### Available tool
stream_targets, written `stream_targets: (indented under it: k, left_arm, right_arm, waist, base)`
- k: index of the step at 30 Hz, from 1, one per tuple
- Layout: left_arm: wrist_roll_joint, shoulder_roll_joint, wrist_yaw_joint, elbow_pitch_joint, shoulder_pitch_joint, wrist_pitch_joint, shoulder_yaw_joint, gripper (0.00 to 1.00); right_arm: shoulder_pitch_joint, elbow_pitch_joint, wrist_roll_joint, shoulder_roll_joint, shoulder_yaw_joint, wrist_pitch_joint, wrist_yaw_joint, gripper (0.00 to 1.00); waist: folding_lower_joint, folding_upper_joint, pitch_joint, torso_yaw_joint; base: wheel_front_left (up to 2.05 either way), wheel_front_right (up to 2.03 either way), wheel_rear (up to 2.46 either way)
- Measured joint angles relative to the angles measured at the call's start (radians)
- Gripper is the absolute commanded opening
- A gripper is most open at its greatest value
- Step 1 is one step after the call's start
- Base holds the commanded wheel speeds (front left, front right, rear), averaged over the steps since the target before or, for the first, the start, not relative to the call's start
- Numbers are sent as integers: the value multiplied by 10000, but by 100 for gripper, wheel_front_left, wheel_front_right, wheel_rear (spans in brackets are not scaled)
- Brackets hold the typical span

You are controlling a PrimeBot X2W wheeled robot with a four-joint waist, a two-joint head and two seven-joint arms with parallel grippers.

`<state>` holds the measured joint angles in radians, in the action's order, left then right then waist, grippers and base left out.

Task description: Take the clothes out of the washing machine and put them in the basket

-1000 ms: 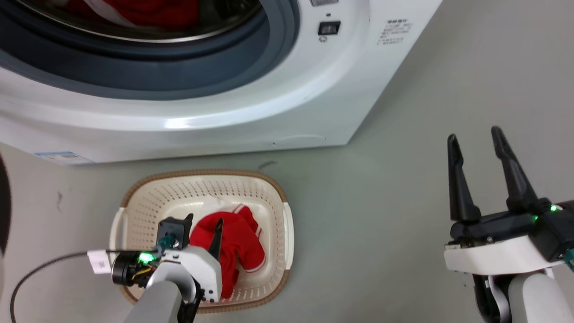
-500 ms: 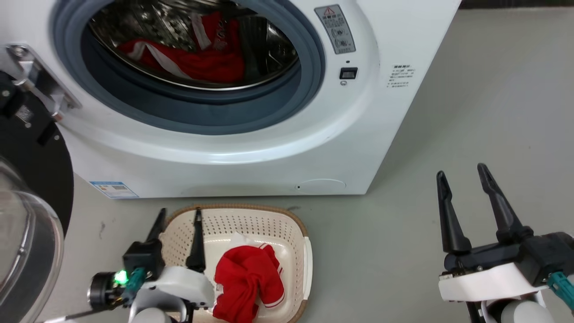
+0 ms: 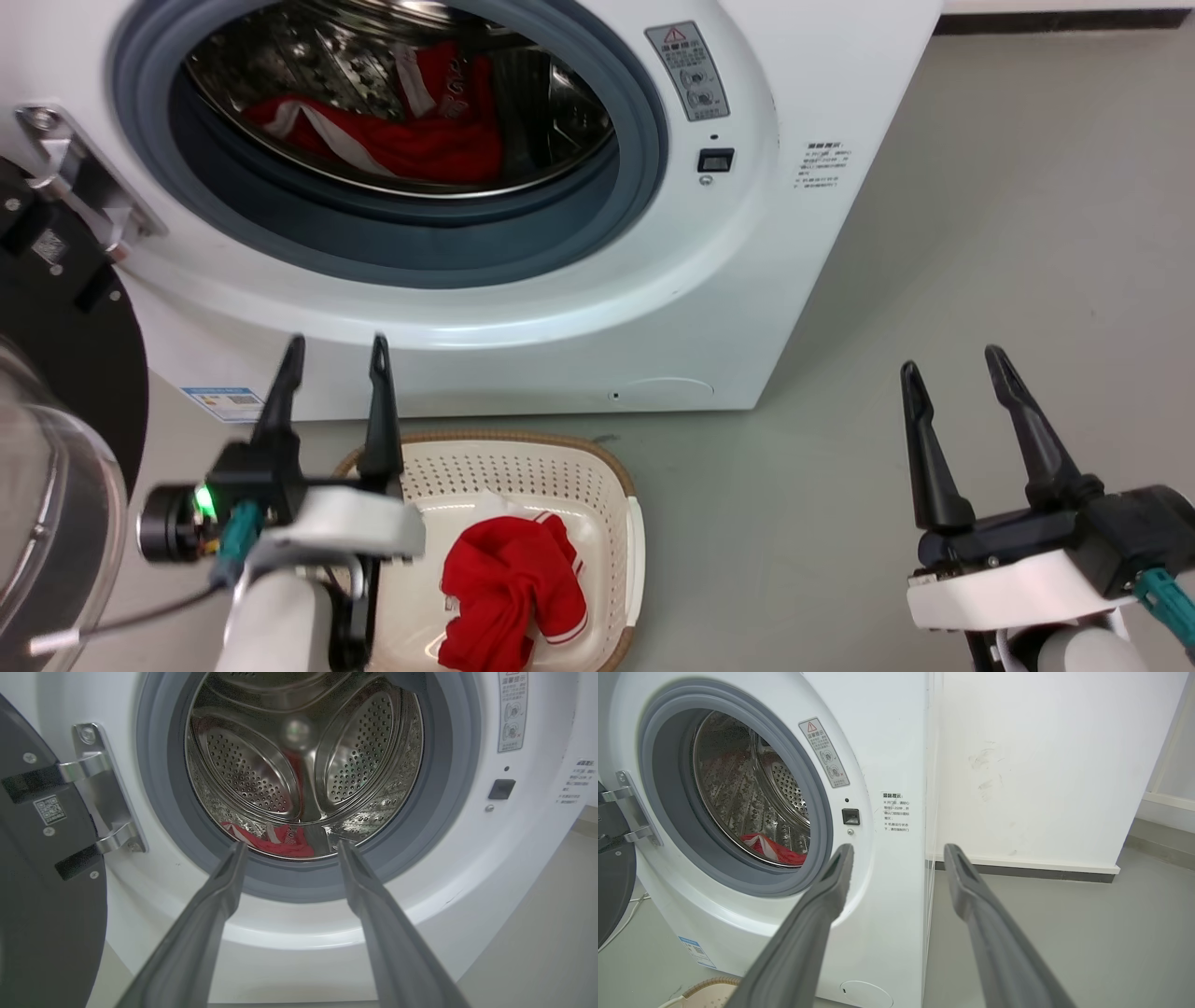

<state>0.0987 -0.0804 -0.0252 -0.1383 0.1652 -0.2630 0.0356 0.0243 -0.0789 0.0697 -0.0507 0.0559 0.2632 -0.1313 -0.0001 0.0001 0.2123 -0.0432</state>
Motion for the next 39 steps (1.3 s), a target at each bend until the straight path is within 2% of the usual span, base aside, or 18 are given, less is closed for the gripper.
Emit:
stream_targets:
  k: [4, 9, 20, 30, 36, 39]
  left_arm:
    - [-150, -230, 217, -959, 1337, 0, -79, 100]
    - [-389, -844, 518, -2755, 3612, 42, -27, 100]
    - [-869, -2282, 1229, -6391, 8695, 1603, 512, 100]
    - [-1110, -3492, 1519, -8612, 12508, 3638, 1390, 100]
    - [-568, -3684, 1544, -9565, 14138, 5806, 2497, 100]
    - [-173, -3994, 1544, -9816, 14869, 6903, 3049, 100]
  right_arm:
    - [328, -88, 15, -2, 25, 0, 0, 100]
    - [816, -186, 111, 0, 17, 0, 0, 100]
    - [1693, -420, 658, -6, -61, 0, 0, 100]
    - [2398, -591, 1402, -8, -199, 0, 0, 100]
    - [2477, -614, 1733, -8, -207, 0, 0, 100]
    - [2549, -644, 1875, -8, -201, 0, 0, 100]
  waist:
    - [1, 0, 373, -143]
    - [1, 0, 1084, -415]
    - [3, 0, 3085, -1278]
    - [4, 0, 4837, -2127]
    - [4, -1, 5623, -2571]
    - [4, -1, 5936, -2763]
  base:
    - [0, 0, 0]
    - [0, 0, 0]
    - [0, 0, 0]
    - [0, 0, 0]
    - [0, 0, 0]
    - [0, 0, 0]
